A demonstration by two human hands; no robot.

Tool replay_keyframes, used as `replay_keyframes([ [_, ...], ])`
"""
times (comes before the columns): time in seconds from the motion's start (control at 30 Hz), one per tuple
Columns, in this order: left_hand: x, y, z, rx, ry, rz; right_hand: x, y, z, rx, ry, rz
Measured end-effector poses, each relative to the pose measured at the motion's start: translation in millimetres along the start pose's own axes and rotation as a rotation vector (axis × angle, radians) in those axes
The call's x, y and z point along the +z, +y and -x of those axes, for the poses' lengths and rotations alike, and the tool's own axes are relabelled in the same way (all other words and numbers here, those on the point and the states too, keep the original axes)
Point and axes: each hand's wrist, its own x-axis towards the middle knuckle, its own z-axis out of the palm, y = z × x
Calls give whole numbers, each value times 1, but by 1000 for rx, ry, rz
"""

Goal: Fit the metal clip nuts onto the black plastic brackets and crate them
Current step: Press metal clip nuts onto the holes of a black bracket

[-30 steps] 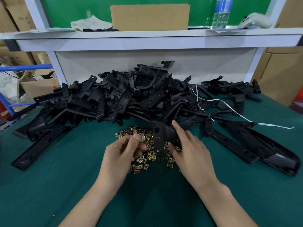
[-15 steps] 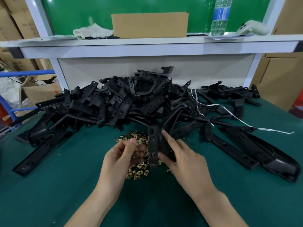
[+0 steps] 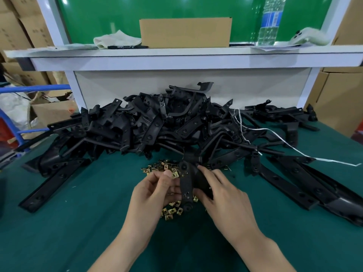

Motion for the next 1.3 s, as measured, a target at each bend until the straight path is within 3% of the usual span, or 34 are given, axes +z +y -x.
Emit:
replay_keyframes([
  [1.3, -7, 0, -1, 27, -31, -204, 1, 4, 1, -21, -81, -107],
])
